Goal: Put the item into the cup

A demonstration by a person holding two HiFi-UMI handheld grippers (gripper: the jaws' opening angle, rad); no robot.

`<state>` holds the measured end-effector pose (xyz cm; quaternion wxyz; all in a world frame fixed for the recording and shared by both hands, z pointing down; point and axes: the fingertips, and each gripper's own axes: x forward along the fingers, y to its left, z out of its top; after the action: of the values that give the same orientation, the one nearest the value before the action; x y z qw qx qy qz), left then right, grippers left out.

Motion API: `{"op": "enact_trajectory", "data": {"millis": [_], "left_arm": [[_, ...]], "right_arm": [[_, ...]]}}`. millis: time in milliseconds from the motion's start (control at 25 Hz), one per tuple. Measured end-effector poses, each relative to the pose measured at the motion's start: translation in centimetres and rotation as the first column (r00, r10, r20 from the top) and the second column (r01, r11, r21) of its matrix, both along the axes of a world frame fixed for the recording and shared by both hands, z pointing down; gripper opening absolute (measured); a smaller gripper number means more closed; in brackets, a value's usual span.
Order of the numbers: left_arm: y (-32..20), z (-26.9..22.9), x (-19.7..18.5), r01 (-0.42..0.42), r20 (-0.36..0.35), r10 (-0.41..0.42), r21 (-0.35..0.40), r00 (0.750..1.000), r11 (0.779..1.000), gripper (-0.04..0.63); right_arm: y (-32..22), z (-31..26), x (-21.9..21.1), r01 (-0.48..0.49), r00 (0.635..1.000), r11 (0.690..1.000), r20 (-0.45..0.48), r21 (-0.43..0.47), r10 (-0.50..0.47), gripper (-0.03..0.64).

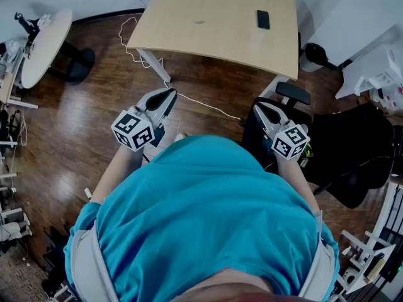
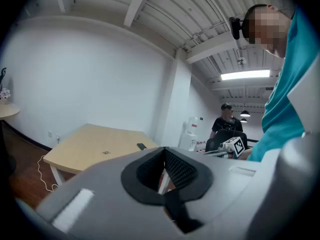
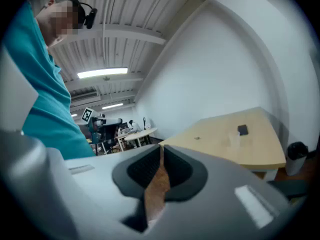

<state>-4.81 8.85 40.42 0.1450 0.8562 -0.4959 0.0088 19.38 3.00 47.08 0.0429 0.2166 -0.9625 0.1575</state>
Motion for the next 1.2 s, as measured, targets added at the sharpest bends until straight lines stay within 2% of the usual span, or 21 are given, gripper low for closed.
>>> {"op": "enact_trajectory", "data": {"millis": [280, 480, 600, 720, 920, 1080, 1200], "left_arm": [[-3.7, 0.4, -8.8, -0.011, 0.021, 0.010, 0.044, 1.000, 0.999, 0.005], [-7.3, 0.8, -15.4, -0.065, 0.027, 0.064, 0.049, 0.998, 0.997, 0.005], [-9.4, 0.6, -17.9, -0.116, 0.028, 0.115, 0.042, 0.993, 0.992, 0.005], [-11.6, 1.0, -19.0, -0.160, 0.042, 0.159, 0.029, 0.986, 0.987, 0.006], [-15.6, 2.4, -18.2, -0.165, 0.033, 0.165, 0.008, 0.986, 0.986, 0.005], [-19.4, 3.2, -17.8, -0.097, 0.046, 0.098, -0.024, 0.994, 0.995, 0.005], [-21.5, 3.4, -18.6, 0.003, 0.036, -0.001, -0.059, 0.999, 0.998, 0.006]], "right_arm": [[-4.6, -0.2, -9.4, 0.011, 0.997, 1.000, -0.072, 0.029, -0.008, 0.052], [-8.8, -0.7, -17.2, -0.004, 0.993, 0.999, -0.120, 0.044, 0.009, 0.097], [-11.7, -1.0, -20.9, -0.010, 0.986, 0.998, -0.163, 0.062, 0.020, 0.120], [-14.7, -0.4, -23.3, -0.014, 0.979, 0.998, -0.204, 0.067, 0.027, 0.125], [-20.0, 2.7, -24.2, 0.023, 0.961, 0.998, -0.276, 0.059, -0.006, 0.129], [-26.1, 5.0, -24.9, 0.097, 0.948, 0.993, -0.311, 0.067, -0.072, 0.129], [-30.3, 6.8, -26.7, 0.179, 0.931, 0.983, -0.331, 0.051, -0.153, 0.129]]}}
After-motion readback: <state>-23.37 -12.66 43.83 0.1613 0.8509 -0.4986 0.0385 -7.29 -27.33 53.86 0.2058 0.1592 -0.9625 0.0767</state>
